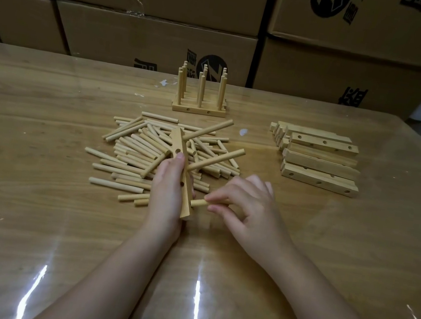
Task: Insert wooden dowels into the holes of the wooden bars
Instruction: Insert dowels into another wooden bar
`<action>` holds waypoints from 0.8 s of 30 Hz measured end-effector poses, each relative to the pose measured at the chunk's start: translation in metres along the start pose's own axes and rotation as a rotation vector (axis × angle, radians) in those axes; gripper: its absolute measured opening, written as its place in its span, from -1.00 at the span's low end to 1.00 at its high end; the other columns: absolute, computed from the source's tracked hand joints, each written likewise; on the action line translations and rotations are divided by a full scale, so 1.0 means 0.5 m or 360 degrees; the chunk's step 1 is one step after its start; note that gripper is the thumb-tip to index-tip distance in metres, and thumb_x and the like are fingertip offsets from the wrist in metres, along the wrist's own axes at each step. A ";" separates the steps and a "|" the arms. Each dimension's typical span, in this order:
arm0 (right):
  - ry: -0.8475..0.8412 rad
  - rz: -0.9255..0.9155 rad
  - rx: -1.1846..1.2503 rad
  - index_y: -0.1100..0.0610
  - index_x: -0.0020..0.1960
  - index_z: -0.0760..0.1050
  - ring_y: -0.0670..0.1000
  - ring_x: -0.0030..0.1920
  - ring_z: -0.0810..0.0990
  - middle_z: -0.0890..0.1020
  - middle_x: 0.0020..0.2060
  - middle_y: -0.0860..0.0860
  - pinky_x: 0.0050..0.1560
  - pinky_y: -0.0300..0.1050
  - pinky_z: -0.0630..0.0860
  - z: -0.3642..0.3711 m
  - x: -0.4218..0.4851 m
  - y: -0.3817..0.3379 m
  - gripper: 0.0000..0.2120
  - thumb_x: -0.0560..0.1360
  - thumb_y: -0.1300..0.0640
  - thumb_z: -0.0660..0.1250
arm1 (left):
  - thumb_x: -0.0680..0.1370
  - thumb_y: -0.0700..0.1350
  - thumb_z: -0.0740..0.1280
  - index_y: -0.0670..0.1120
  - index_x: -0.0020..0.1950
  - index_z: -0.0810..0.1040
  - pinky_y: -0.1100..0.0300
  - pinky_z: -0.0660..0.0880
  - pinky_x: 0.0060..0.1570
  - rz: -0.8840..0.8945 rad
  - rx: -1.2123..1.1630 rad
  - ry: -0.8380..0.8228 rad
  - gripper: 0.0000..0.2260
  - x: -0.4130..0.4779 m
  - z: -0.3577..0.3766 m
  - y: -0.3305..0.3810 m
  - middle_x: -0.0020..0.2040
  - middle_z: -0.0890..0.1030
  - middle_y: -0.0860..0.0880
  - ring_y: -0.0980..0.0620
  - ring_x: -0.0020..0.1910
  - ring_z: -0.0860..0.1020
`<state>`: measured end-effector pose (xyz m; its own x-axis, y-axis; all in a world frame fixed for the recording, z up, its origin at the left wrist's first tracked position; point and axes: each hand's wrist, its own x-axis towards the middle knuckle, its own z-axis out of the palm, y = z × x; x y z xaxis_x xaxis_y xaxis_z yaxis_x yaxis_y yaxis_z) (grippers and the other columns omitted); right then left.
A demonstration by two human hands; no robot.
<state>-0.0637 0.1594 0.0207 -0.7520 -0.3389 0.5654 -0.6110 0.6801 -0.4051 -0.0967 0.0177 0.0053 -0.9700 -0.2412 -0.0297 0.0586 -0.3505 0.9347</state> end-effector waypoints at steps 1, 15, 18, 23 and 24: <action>0.0003 -0.0019 -0.0030 0.01 -0.07 0.62 -0.07 -0.12 0.42 0.57 -0.19 -0.13 -0.09 -0.13 0.23 -0.001 0.000 -0.001 -0.89 0.46 0.03 0.35 | 0.61 -0.02 0.20 -0.04 -0.18 0.50 0.32 0.39 -0.51 -0.0001 0.0003 -0.0002 -0.79 0.000 0.000 0.000 -0.41 0.45 0.04 0.14 -0.49 0.43; -0.0043 -0.0040 -0.0123 0.05 -0.08 0.63 -0.01 -0.16 0.46 0.59 -0.23 -0.09 -0.12 -0.15 0.20 -0.003 0.001 -0.009 -0.92 0.43 0.11 0.41 | 0.62 -0.02 0.18 -0.04 -0.20 0.47 0.32 0.37 -0.53 0.0023 0.0039 0.0022 -0.77 0.002 0.002 -0.005 -0.39 0.41 -0.01 0.14 -0.52 0.41; -0.0058 -0.0036 -0.0127 0.05 -0.08 0.63 -0.01 -0.16 0.47 0.60 -0.24 -0.09 -0.12 -0.14 0.21 -0.003 0.001 -0.010 -0.92 0.43 0.10 0.41 | 0.62 -0.01 0.18 -0.04 -0.21 0.46 0.31 0.37 -0.53 0.0020 0.0034 0.0014 -0.76 0.003 0.001 -0.005 -0.41 0.42 0.02 0.14 -0.51 0.41; -0.0090 -0.0074 -0.0194 0.04 -0.10 0.63 0.00 -0.17 0.47 0.60 -0.24 -0.10 -0.13 -0.11 0.25 -0.005 0.002 -0.013 -0.93 0.43 0.09 0.40 | 0.61 -0.01 0.19 -0.04 -0.21 0.47 0.32 0.40 -0.51 0.0084 0.0143 0.0013 -0.77 0.003 0.004 -0.010 -0.43 0.46 0.09 0.17 -0.48 0.45; -0.0098 -0.0086 -0.0216 0.04 -0.10 0.63 0.00 -0.18 0.47 0.60 -0.24 -0.10 -0.14 -0.11 0.26 -0.003 0.002 -0.015 -0.93 0.43 0.09 0.40 | 0.61 -0.02 0.20 -0.03 -0.22 0.47 0.33 0.41 -0.50 0.0094 0.0154 0.0006 -0.76 0.003 0.004 -0.011 -0.45 0.47 0.13 0.18 -0.46 0.46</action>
<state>-0.0596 0.1551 0.0255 -0.7352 -0.4136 0.5371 -0.6151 0.7400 -0.2721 -0.0987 0.0211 0.0008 -0.9647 -0.2620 0.0251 0.0920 -0.2464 0.9648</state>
